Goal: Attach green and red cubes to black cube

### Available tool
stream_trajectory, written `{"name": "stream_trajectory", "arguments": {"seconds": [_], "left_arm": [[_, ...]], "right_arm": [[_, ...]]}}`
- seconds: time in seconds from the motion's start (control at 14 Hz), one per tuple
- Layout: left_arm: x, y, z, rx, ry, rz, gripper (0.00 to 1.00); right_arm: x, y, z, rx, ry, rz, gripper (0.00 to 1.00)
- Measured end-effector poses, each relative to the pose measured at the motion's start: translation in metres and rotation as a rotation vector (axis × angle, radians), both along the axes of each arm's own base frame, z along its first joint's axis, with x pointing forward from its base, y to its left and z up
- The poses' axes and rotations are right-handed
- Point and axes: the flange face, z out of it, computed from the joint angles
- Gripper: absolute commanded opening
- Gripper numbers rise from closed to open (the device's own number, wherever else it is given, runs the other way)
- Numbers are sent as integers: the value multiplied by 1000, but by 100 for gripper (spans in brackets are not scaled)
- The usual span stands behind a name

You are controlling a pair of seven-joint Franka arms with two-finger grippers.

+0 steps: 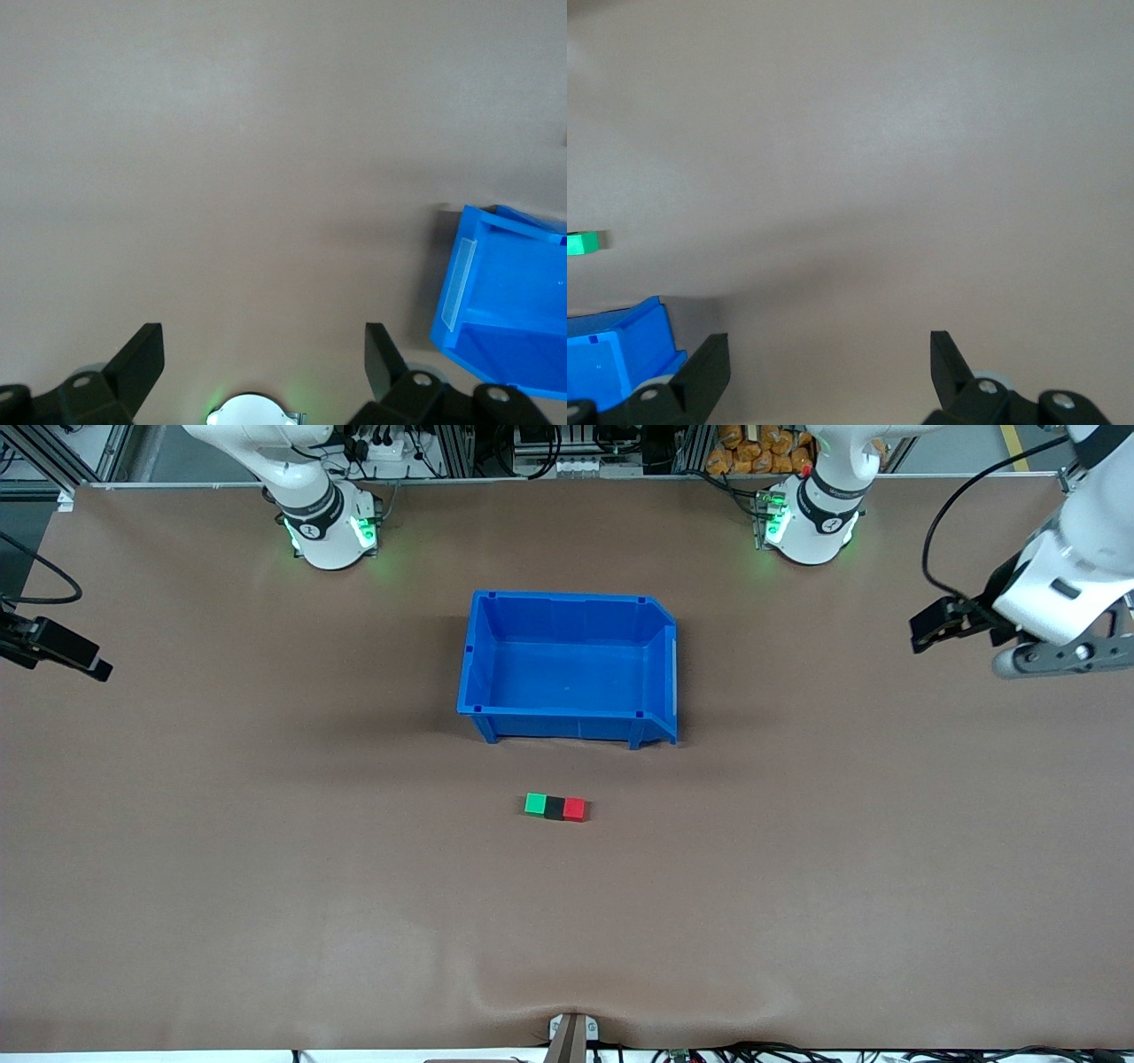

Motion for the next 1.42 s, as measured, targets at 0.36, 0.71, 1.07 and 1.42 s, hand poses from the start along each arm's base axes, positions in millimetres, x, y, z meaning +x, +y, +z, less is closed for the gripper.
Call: {"name": "stream_trajectory", "arguments": {"seconds": [0.36,0.71,1.07,1.42], "left_arm": [[-16,8,11,-1,-12,10,100],[-15,12,11,-5,-5,-72,100],[-14,13,19,-8,-22,-83,100],[-14,13,33,-10,-52,-82,100]], "right_arm": [[0,0,0,0,0,0,100],[0,0,0,0,0,0,100],[1,0,-2,1,3,0,100],[2,1,-3,1,6,2,100]]}}
